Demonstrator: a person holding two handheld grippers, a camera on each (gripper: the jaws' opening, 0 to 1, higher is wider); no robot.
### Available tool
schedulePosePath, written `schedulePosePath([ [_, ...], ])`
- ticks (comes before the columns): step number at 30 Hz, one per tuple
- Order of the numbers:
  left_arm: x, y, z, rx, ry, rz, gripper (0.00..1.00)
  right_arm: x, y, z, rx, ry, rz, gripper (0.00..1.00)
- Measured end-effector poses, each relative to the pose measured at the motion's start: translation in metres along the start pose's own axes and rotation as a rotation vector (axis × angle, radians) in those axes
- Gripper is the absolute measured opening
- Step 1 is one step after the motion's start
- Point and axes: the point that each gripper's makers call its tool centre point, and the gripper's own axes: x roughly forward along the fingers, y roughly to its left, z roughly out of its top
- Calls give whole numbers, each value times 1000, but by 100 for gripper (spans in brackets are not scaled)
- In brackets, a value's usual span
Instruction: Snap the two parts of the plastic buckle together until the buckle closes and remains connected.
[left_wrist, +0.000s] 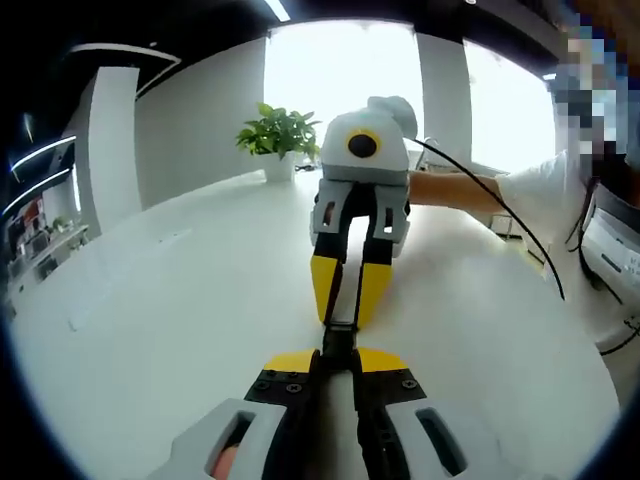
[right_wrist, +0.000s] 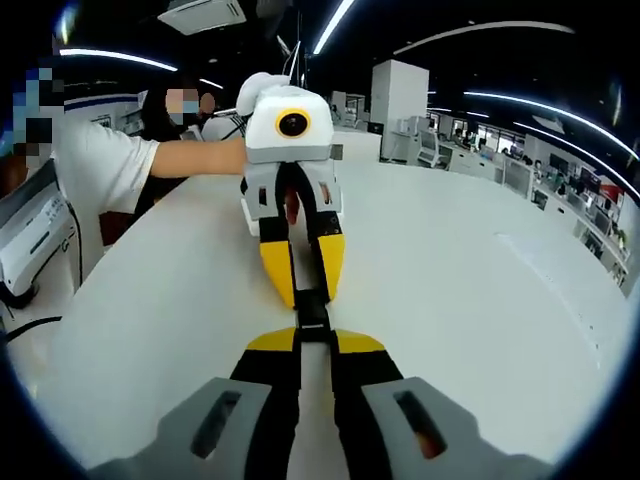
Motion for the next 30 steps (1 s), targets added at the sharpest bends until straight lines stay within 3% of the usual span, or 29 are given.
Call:
schedulePosePath([
  [4, 1, 8, 1, -3, -5, -7, 11, 1, -6, -1, 5, -2, -5, 11],
  [12, 3, 6, 0, 5, -21, -23, 12, 1, -1, -5, 13, -7, 17, 11],
  [20, 5, 2, 1, 6, -17, -22, 20, 0, 3, -6, 18, -25, 17, 19],
  [30, -2, 6, 4, -10, -17, 22, 23, -2, 10, -6, 38, -39, 15, 26],
])
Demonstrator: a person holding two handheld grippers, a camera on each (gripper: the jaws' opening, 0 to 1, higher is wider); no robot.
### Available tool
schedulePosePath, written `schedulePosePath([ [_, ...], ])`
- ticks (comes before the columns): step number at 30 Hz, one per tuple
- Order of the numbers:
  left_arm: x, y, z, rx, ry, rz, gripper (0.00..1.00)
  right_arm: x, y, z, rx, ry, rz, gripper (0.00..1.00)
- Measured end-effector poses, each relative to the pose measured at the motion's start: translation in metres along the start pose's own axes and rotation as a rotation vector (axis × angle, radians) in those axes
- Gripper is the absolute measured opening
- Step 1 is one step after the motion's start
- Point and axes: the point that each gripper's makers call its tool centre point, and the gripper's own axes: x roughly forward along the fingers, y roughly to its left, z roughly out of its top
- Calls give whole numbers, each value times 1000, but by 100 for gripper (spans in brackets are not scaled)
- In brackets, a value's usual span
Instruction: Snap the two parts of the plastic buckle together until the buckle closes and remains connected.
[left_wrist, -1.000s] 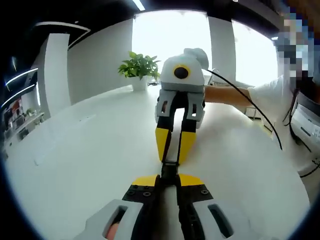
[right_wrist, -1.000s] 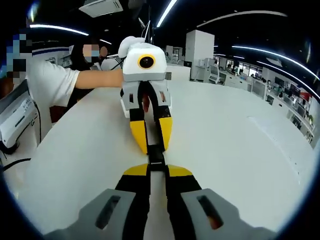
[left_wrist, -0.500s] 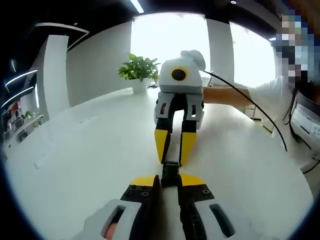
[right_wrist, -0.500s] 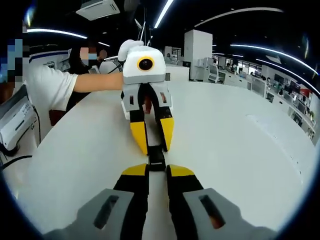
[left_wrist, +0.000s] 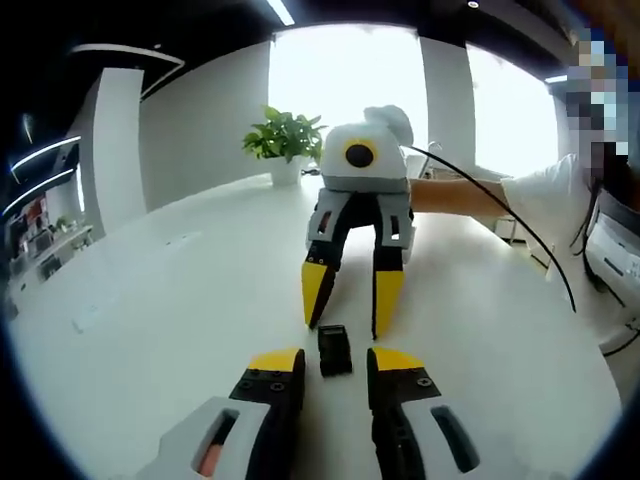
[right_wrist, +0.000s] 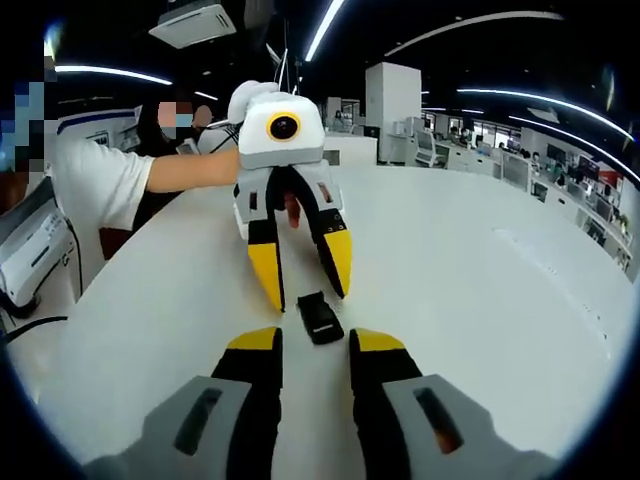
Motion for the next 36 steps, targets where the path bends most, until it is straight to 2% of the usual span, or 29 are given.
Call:
schedulePosePath([
  [4, -4, 3, -1, -2, 8, 23, 23, -3, 3, 0, 4, -7, -6, 26],
  [7, -10, 1, 2, -9, -13, 31, 23, -10, 4, 4, 2, -23, -22, 27],
  [12, -22, 2, 14, -36, -75, 69, 23, -20, 3, 10, 1, -49, -54, 32],
  [13, -28, 3, 18, -92, -112, 105, 23, -23, 4, 14, 7, -69, -69, 34],
  [15, -35, 4, 22, -124, -155, 111, 24, -28, 2, 17, 2, -91, -113, 41],
  [18, -44, 4, 21, -177, -194, 127, 30, -32, 3, 19, 36, -126, -141, 52],
  [21, -50, 3, 19, -189, -204, 152, 35, -35, 3, 19, 62, -147, -156, 54],
  [24, -57, 8, 13, -179, -196, 211, 39, -39, 3, 23, 90, -185, -173, 55],
  [26, -59, 8, 12, -183, -200, 224, 41, -42, 3, 28, 112, -216, -184, 58],
  [31, -61, 3, 6, -194, -188, 259, 59, -49, 3, 35, 134, -260, -224, 70],
  [33, -61, 0, 4, -204, -178, 275, 67, -52, 6, 37, 138, -268, -237, 71],
  [36, -65, -1, 2, -209, -159, 329, 73, -56, 12, 45, 180, -307, -232, 76],
])
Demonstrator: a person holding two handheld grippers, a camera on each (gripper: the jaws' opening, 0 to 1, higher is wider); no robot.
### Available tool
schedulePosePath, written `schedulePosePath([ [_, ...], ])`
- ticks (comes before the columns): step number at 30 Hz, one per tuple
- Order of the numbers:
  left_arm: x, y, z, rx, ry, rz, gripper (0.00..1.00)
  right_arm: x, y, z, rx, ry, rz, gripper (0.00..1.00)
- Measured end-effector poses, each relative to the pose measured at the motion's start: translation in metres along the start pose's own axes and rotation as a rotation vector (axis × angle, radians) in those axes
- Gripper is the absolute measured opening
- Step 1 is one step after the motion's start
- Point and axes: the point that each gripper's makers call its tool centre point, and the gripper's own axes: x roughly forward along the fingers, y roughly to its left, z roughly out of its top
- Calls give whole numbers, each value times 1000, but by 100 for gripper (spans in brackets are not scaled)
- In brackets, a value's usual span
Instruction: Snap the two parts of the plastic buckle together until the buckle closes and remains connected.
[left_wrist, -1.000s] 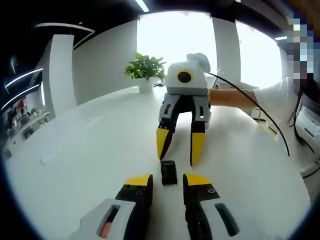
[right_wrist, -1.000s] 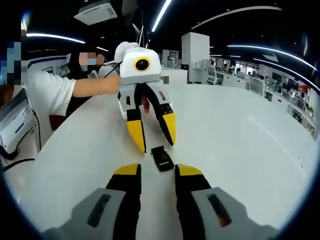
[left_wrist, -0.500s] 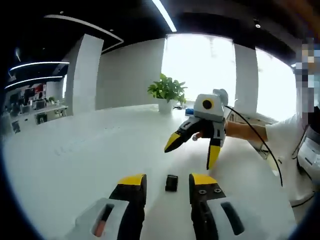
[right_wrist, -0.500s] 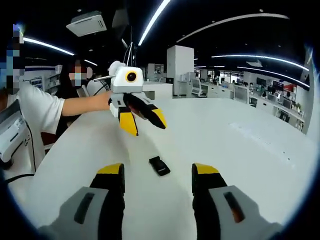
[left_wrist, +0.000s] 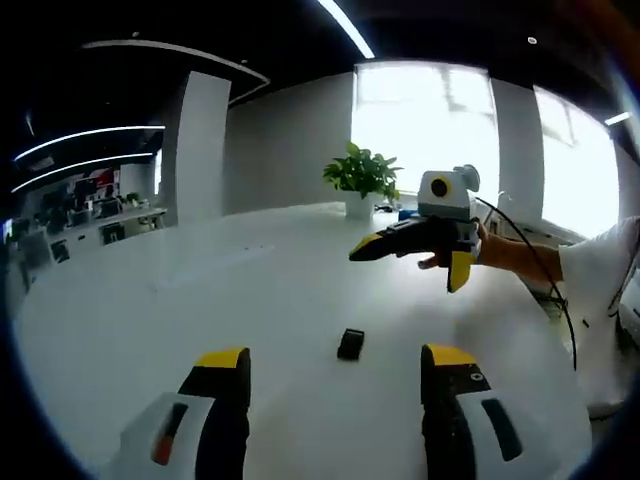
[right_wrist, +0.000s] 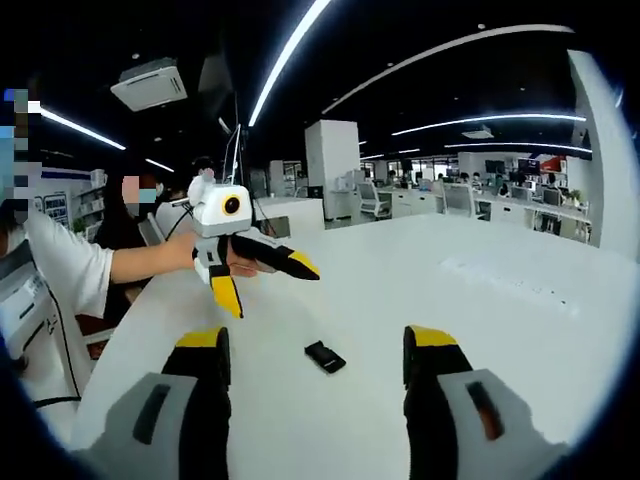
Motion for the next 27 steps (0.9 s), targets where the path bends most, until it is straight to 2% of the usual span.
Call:
schedulePosePath([
  [5, -9, -9, 5, 9, -27, 41, 78, -5, 9, 7, 28, -21, -27, 98],
  [6, -11, -11, 6, 12, -33, 49, 79, -6, 12, 7, 24, -11, -38, 99],
  [9, -16, -20, 5, 29, -39, 65, 84, -15, 14, 4, -28, 28, -85, 100],
  [12, -19, -27, 4, 25, -36, 70, 90, -20, 18, 6, -51, 25, -105, 100],
  [17, -32, -48, 7, -9, -44, 60, 94, -36, 26, 13, -56, 10, -139, 100],
  [22, -54, -74, 22, -21, -118, 25, 95, -64, 37, 30, -42, -88, -194, 100],
  [24, -63, -77, 28, -26, -154, 37, 95, -76, 39, 32, -33, -111, -231, 100],
  [27, -74, -79, 29, -23, -154, 71, 94, -88, 44, 31, -29, -123, -266, 100],
])
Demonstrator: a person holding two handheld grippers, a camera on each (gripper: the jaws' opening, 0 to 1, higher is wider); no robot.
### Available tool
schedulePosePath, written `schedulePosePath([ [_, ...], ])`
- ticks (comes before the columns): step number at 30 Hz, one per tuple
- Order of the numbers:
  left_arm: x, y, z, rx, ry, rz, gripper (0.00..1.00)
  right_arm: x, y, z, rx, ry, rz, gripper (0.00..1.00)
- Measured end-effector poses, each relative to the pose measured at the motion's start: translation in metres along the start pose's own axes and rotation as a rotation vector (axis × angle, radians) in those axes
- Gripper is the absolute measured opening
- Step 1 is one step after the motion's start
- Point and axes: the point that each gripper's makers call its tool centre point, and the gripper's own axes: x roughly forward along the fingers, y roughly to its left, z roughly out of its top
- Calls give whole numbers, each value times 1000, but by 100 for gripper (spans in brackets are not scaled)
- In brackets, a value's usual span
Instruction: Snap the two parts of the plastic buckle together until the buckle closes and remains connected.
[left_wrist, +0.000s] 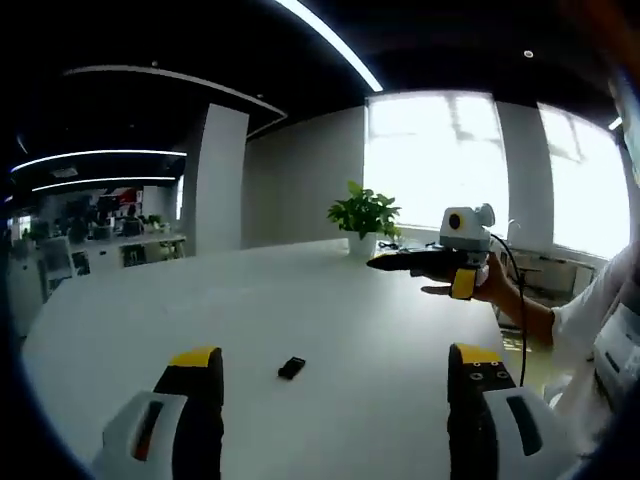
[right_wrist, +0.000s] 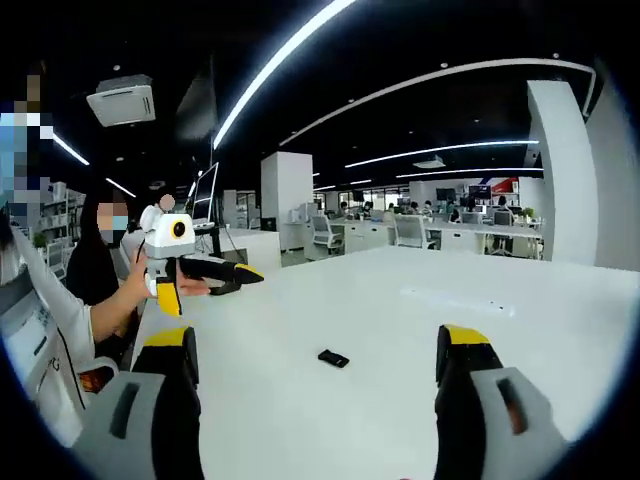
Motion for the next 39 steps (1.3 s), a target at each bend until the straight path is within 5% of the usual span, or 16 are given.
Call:
schedulePosePath([
  [9, -23, 8, -14, 36, 49, 132, 94, -22, 19, -17, -13, 34, -50, 100],
  [28, -53, 5, -33, 4, 42, 208, 93, -85, 4, -38, -26, 80, -271, 100],
  [39, -65, -1, -38, -12, 4, 232, 93, -104, 0, -48, 1, 64, -330, 100],
])
